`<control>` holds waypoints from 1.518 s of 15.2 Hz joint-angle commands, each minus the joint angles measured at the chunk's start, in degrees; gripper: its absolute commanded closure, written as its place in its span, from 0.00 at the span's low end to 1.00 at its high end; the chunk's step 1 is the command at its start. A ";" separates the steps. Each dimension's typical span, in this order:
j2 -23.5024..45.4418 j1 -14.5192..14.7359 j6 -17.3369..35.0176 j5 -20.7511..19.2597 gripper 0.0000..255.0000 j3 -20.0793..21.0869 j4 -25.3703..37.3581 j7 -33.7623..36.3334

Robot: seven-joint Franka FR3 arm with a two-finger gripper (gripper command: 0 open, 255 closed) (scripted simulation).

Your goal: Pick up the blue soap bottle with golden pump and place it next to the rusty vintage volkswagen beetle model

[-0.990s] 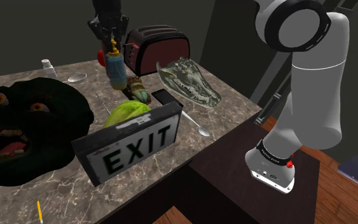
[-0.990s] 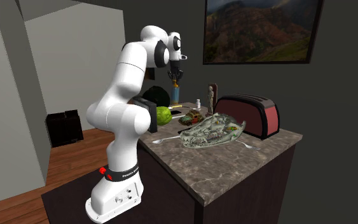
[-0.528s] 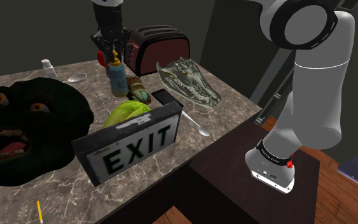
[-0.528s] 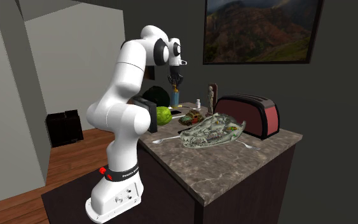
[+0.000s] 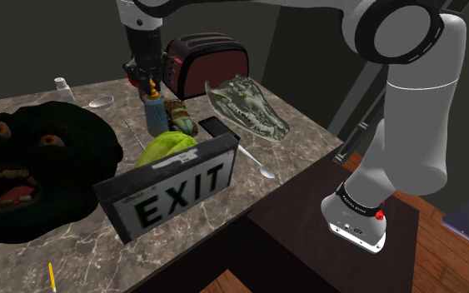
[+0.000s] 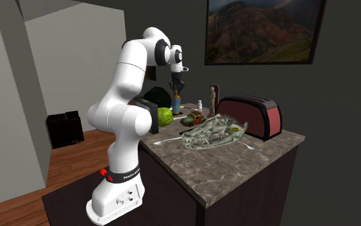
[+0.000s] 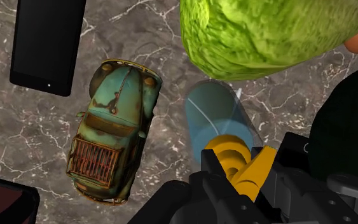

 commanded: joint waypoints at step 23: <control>0.81 -0.31 9.37 -0.25 0.00 -0.17 -8.54 0.35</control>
